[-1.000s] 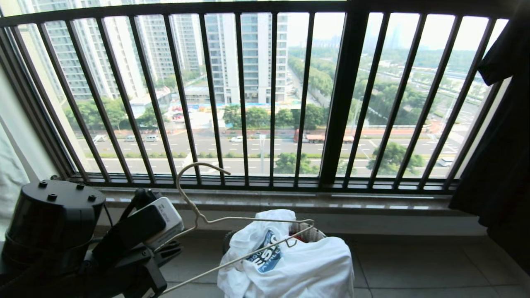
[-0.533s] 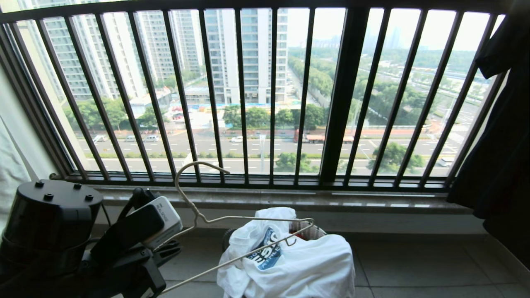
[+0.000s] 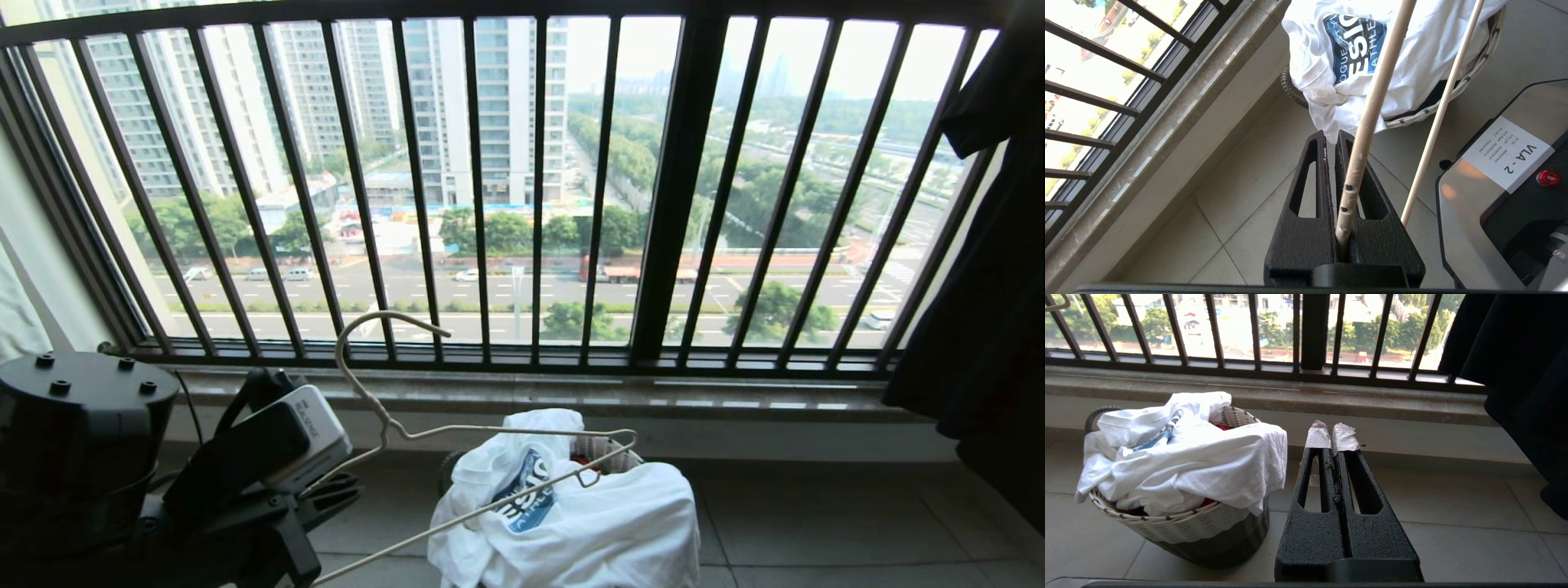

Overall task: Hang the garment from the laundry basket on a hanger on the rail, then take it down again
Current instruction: Pick up clothes from the basket

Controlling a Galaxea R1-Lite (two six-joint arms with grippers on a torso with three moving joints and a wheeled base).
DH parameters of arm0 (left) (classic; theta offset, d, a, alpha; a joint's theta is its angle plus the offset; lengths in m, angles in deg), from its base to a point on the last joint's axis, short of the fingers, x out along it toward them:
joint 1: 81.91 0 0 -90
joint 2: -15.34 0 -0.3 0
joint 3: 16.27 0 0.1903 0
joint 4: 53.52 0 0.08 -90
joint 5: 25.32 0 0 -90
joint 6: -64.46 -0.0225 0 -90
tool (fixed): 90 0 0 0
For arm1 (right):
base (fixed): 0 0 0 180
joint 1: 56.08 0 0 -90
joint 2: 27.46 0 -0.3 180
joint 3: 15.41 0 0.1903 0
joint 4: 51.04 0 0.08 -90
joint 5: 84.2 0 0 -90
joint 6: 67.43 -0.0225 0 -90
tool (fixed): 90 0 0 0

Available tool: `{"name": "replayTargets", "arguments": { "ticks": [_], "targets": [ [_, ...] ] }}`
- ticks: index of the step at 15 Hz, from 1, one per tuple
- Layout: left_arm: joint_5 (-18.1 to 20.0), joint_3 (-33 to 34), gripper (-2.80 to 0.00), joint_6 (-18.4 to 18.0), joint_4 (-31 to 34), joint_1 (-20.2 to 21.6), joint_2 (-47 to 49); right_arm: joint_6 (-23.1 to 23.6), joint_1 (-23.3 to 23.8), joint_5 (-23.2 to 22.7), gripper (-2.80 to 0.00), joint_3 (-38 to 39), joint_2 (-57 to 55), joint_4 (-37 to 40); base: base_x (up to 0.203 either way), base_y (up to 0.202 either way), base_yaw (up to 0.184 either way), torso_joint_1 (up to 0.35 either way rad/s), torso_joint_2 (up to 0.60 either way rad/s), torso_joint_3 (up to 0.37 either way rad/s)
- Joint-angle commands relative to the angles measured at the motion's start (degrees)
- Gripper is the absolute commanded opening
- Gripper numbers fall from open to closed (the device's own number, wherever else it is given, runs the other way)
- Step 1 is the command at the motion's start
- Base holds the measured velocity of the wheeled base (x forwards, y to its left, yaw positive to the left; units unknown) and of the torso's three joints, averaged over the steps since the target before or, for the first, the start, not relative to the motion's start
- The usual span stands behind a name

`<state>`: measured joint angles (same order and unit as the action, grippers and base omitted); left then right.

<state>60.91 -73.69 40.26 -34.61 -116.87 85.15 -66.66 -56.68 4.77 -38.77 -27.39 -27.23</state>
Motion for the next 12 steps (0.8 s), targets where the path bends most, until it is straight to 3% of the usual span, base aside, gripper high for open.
{"name": "replayTargets", "arguments": {
  "ticks": [1, 12],
  "targets": [
    [0.2, -0.1, -2.8, -0.1, 0.0, 0.0, -0.6, 0.0, 0.0, 0.0, -2.8, 0.0, -0.1, 0.0, 0.0, 0.0, 0.0, 0.0, 0.0, 0.0],
    [1.7, -1.4, -2.8, 2.3, -0.6, 0.8, 0.5, 0.0, 0.0, 0.0, -2.8, 0.0, -0.1, 0.0, 0.0, 0.0, 0.0, 0.0, 0.0, 0.0]
  ]
}}
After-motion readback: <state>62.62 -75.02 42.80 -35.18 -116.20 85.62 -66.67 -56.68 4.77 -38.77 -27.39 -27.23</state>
